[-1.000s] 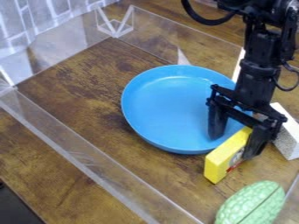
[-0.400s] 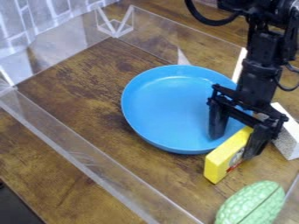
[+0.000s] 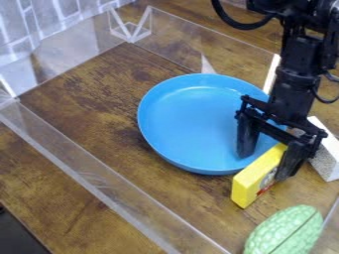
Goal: Put the yellow block in the blue tray
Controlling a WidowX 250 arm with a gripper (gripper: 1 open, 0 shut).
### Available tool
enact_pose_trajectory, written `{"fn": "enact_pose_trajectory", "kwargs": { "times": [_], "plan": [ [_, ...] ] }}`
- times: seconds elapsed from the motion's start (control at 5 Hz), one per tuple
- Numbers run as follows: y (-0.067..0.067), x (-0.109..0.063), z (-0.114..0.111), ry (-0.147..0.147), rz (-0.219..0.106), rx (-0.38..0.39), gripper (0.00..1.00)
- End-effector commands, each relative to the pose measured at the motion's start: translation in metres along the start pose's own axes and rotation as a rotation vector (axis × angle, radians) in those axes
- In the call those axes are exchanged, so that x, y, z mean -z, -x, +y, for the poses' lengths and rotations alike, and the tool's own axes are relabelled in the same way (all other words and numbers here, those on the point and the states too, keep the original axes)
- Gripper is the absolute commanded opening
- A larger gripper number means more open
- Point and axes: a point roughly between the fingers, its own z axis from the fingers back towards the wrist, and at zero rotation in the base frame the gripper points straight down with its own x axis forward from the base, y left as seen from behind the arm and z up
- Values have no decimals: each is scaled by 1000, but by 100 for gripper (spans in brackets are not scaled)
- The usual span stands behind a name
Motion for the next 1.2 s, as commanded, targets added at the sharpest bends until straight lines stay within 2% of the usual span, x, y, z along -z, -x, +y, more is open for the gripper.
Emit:
{"fn": "enact_pose_trajectory", "kwargs": {
  "times": [0.0, 1.0],
  "plan": [
    [3, 6, -12, -2, 26, 31, 100],
    [10, 7, -17, 0, 105, 70, 100]
  ]
}}
